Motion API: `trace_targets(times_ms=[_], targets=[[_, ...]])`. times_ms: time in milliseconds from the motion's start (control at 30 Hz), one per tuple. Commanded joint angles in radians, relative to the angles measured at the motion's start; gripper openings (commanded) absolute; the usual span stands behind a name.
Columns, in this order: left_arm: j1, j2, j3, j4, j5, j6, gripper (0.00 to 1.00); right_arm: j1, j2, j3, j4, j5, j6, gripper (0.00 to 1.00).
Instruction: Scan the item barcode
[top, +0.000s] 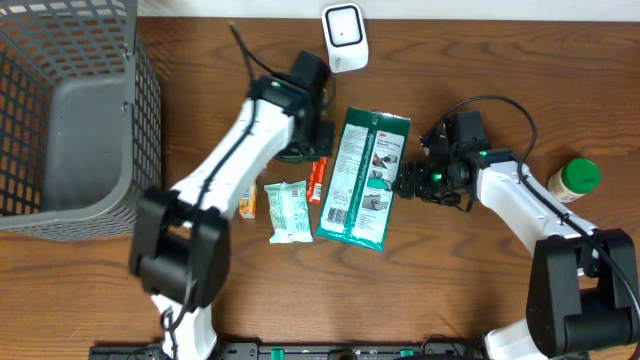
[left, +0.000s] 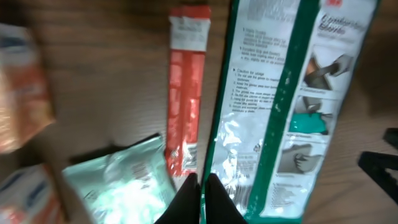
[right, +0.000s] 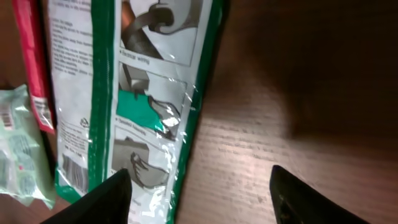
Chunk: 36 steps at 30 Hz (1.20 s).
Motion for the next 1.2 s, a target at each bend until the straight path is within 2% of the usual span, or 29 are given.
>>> trace_targets(times_ms=[0,533,1167], targets=[[-0.013,0.051,-0.007,0.014,0.0,0.021,0.08,-0.011,-0.005,-0.043,0.045,-0.094,0.006,0.64],[-0.095,0.221,-0.008,0.091,-0.007,0.021,0.07,0.002,-0.005,-0.186,0.24,-0.117,0.16,0.62],[-0.101,0.266,-0.02,0.109,-0.007,0.021,0.07,0.105,-0.005,-0.288,0.4,-0.117,0.315,0.55]])
